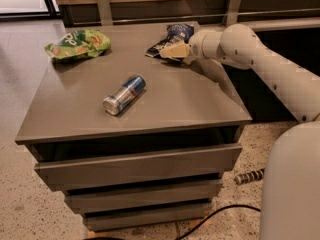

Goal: Move blue chip bag near green rice chip bag

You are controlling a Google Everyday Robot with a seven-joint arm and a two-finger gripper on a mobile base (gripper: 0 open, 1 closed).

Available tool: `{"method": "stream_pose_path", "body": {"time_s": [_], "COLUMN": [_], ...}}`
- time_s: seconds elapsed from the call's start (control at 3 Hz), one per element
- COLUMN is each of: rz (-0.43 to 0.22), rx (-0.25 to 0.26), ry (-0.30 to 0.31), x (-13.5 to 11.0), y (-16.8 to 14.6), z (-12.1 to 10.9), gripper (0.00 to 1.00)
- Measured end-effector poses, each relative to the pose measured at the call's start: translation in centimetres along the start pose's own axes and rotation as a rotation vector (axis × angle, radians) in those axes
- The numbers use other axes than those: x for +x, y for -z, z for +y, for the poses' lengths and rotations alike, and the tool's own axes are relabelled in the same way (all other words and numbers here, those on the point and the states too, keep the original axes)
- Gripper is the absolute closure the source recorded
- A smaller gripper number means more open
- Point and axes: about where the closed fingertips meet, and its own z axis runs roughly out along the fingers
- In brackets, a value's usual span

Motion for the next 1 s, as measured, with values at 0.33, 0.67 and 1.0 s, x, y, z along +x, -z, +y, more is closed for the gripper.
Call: {"method": "stream_pose_path", "body": {"time_s": [0.33,0.67,1.0], "rz": [0.015,0.026,0.034], "rx": [0.007,0.007,0.01], "ry": [-0.015,-0.015,-0.009], "x": [0.47,0.69,0.84], "y": [-0.82,-1.37,-1.62], "z": [-0.1,0.02,0.09], "gripper": [0.14,0.38,0.61]}}
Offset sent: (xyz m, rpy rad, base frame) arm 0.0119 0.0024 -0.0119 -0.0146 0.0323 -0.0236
